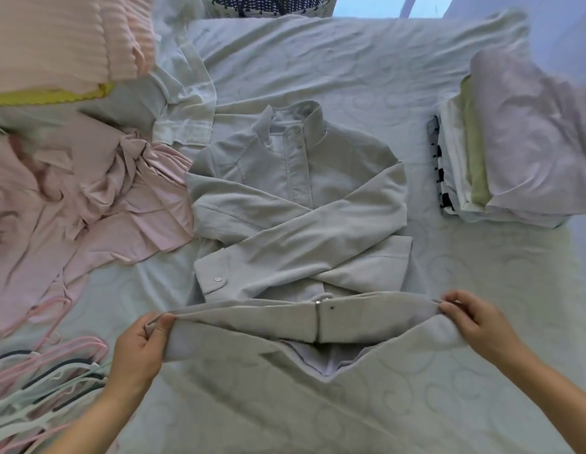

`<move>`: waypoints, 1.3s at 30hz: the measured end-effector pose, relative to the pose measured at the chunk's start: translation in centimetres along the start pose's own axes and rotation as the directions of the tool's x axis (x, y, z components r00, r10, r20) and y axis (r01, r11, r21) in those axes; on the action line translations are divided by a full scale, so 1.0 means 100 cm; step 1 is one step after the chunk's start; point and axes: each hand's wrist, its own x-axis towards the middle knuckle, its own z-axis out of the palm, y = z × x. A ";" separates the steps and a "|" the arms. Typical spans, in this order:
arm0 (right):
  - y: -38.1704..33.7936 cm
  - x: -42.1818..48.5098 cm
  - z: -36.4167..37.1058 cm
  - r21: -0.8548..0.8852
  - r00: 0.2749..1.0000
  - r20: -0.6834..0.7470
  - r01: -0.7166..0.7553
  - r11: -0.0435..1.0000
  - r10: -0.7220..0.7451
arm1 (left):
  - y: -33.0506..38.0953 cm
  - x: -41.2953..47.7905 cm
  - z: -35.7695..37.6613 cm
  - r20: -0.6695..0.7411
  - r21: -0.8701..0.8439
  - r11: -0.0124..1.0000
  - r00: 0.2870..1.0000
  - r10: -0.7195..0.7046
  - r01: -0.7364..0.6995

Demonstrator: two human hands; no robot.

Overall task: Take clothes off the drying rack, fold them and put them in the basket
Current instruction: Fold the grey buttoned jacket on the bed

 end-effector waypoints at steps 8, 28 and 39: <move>0.008 -0.068 -0.037 -0.160 0.981 0.191 -0.006 0.987 0.037 | -0.001 -0.069 -0.038 0.157 0.102 0.993 0.986 0.050 -0.067; -0.072 0.202 -0.015 -0.245 0.948 -0.287 0.065 0.967 -0.136 | 0.048 0.195 0.035 -0.082 0.154 0.970 0.976 0.200 -0.186; -0.092 0.166 0.101 -0.721 0.808 0.243 0.521 0.457 -0.537 | 0.045 0.120 0.151 0.526 0.601 0.412 0.727 0.440 -0.685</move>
